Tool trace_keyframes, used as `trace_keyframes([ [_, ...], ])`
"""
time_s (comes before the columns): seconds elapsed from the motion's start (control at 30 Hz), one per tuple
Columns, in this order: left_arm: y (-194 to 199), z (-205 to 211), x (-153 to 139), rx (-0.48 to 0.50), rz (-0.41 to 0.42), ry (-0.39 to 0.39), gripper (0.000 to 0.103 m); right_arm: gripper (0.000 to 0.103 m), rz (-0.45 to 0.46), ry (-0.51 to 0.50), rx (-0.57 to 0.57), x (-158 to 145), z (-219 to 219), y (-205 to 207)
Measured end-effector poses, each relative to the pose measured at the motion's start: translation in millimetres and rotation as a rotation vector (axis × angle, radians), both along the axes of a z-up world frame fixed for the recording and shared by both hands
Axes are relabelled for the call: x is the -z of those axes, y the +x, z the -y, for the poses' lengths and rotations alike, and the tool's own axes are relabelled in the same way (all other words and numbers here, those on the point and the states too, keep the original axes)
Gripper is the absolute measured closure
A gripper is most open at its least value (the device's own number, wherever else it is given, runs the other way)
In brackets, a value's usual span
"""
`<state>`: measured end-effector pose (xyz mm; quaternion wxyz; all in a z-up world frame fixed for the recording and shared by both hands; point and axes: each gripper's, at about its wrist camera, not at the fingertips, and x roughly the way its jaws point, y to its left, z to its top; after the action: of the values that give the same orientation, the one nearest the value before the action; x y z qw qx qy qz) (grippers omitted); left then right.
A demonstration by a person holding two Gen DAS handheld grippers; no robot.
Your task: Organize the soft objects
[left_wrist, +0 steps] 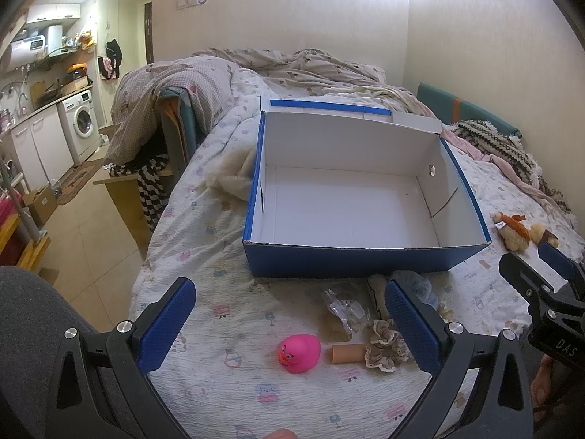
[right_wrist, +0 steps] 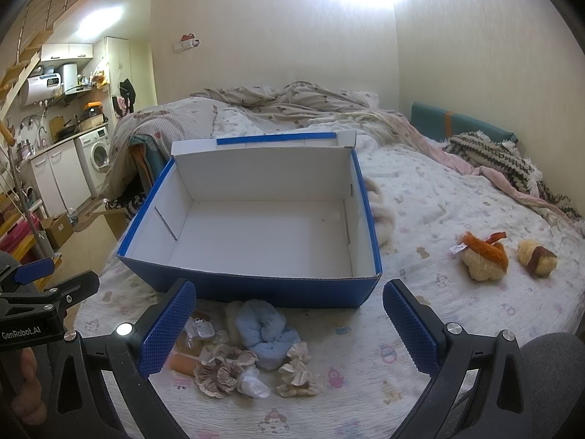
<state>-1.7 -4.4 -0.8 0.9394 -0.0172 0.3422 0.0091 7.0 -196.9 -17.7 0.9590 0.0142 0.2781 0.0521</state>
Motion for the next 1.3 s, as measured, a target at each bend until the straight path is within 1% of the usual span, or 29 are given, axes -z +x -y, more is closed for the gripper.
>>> trace_keyframes([
  [0.3, 0.3, -0.2, -1.3, 0.002, -0.002, -0.001, 0.000, 0.000, 0.008, -0.016, -0.010, -4.3, -1.2, 1.0],
  [1.07, -1.4, 1.3, -1.5, 0.004, 0.001, 0.025, 0.000, 0.000, 0.006, -0.018, -0.003, 0.8, -2.1, 2.5],
  [1.3, 2.3, 0.4, 2.1, -0.004, -0.020, 0.033, 0.000, 0.000, 0.002, -0.013, 0.003, 2.1, -2.0, 2.4],
])
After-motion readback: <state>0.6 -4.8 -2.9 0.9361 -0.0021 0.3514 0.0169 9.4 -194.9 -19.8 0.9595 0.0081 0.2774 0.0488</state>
